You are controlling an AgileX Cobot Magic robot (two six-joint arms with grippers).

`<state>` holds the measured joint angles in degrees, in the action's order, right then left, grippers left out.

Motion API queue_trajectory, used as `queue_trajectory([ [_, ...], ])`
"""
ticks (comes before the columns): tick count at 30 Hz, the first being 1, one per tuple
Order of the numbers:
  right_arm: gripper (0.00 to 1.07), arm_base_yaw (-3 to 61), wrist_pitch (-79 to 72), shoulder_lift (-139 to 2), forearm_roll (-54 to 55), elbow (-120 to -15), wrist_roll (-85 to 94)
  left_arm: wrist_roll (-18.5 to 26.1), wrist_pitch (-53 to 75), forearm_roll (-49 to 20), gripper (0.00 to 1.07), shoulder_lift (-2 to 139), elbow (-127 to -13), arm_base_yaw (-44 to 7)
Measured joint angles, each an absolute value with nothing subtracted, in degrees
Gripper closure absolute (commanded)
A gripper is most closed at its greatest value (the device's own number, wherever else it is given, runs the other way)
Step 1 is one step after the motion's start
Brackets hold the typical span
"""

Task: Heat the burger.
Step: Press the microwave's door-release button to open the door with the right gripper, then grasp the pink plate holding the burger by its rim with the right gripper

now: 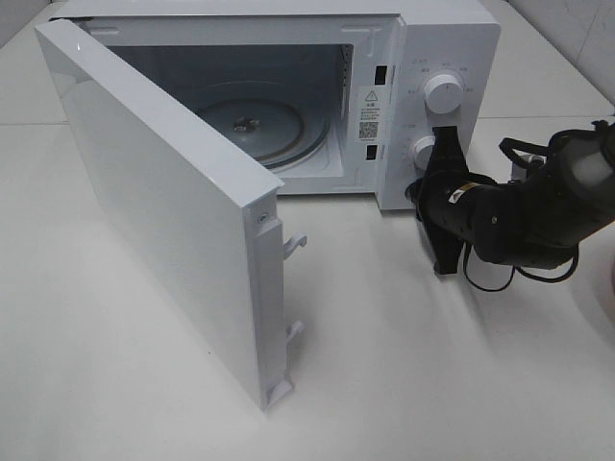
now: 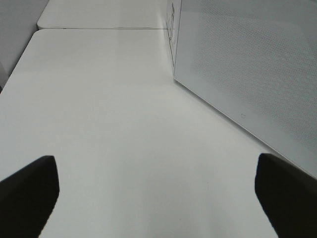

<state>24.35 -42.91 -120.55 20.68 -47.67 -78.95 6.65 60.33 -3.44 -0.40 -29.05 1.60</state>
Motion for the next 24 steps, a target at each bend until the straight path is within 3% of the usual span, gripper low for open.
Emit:
queue_trajectory([
  [24, 1.07, 25.04, -48.7, -117.74, 19.71, -42.11, -81.93, 6.65, 60.33, -3.38, 0.02, -0.4, -29.05, 1.6],
])
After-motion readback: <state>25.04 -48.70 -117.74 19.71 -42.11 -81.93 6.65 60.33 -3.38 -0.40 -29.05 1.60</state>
